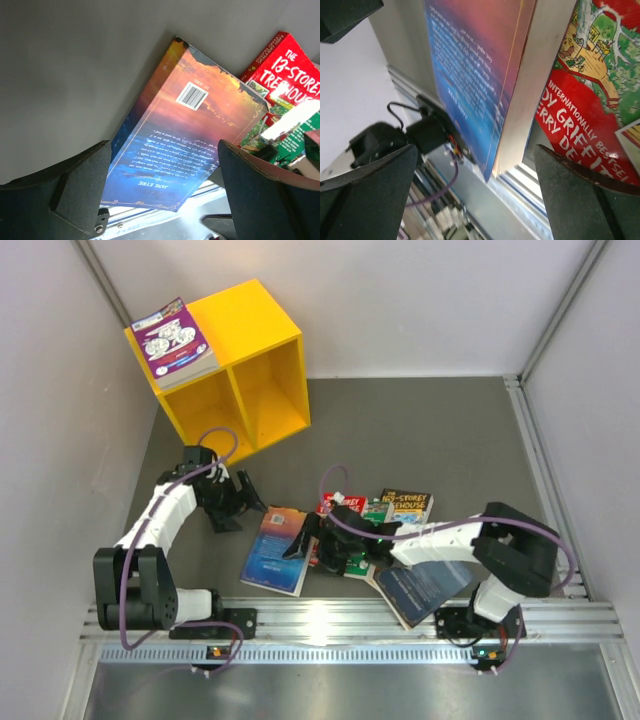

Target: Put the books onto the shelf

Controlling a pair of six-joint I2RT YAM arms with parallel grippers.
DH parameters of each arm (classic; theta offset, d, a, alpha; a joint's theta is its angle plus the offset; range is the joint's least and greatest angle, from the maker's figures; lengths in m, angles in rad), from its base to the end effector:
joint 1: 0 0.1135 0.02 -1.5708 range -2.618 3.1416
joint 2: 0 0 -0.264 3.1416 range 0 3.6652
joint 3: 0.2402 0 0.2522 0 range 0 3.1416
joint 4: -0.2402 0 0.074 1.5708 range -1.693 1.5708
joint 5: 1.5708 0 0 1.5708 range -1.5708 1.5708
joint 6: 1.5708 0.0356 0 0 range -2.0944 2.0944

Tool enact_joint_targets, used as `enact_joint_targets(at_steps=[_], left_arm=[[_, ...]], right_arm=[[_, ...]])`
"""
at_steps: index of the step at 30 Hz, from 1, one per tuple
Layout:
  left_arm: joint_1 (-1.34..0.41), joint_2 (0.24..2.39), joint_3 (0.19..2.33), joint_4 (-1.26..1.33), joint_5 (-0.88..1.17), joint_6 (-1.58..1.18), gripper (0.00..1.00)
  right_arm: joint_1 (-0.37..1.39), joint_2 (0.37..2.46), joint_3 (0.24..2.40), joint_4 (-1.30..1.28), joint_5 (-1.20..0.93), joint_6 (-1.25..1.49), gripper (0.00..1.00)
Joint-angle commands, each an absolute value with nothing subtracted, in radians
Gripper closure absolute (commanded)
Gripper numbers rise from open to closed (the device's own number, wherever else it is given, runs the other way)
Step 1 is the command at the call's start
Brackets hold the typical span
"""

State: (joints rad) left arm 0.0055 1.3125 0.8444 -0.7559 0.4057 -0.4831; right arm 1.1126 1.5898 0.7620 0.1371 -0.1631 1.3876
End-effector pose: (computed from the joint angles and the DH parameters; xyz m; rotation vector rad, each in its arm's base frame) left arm 0.2346 -0.0128 0.2114 -0.5843 2.7645 -0.6813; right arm 0.1359 0.2887 0.1681 0.2695 2.7118 1.2869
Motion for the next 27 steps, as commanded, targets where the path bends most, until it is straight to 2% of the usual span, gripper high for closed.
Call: enact_joint_targets(at_steps=[1, 9, 19, 27], left_arm=[[0.003, 1.322, 0.83, -0.687, 0.454, -0.431, 0.08], [0.003, 1.364, 0.854, -0.726, 0.449, -0.397, 0.09], [0.003, 1.439, 0.847, -0.726, 0.459, -0.391, 0.13], [-0.024, 1.397, 0.845, -0.735, 0.436, -0.419, 0.15]], right_arm=[[1.207, 1.713, 0.796, 0.223, 0.058, 1.523, 0.0], [1.296, 1.821, 0.838, 0.085, 0.216, 1.643, 0.0], [1.321, 1.75, 0.761, -0.169, 0.288, 1.669, 0.0], [1.327, 1.977, 0.966, -0.052, 0.278, 1.549, 0.0]])
